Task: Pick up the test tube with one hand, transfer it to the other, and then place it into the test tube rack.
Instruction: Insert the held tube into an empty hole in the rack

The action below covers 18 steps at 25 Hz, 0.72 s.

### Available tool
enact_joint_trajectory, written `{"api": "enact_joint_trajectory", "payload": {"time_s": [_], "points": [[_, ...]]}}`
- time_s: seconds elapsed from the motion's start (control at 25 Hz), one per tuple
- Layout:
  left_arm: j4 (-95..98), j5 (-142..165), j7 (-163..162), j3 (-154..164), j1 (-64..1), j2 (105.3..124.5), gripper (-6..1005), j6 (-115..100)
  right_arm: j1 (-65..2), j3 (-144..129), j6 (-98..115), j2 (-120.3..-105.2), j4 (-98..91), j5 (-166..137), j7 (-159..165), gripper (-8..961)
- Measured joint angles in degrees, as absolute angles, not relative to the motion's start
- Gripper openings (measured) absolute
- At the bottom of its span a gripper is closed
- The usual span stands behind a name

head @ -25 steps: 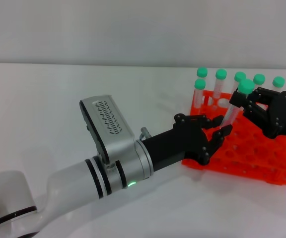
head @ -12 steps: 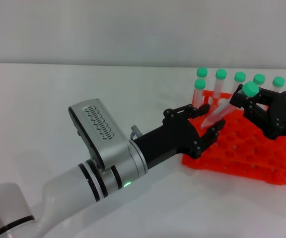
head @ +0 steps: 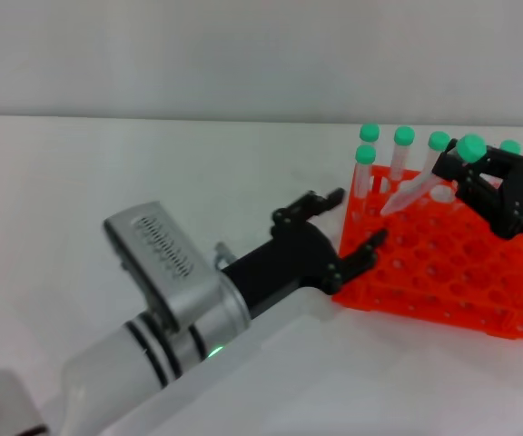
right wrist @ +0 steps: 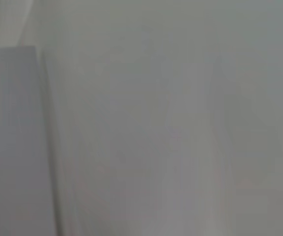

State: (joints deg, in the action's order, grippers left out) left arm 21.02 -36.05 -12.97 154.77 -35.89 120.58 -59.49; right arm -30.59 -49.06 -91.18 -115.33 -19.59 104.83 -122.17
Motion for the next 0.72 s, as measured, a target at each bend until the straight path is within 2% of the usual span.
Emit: {"api": "enact_joint_trajectory", "payload": {"time_s": [0.32, 0.72], "points": [[22.47, -41.16, 3.68, 151.29, -24.07, 120.28, 712, -67.00, -32.36, -49.79, -82.28, -114.85, -25.45, 103.77, -120.37, 208], [18.73, -58.67, 4.48, 149.56, -17.00, 120.09, 712, -71.48, -38.05, -52.56, -72.15, -115.04, -33.04, 94.25, -112.67, 208]]}}
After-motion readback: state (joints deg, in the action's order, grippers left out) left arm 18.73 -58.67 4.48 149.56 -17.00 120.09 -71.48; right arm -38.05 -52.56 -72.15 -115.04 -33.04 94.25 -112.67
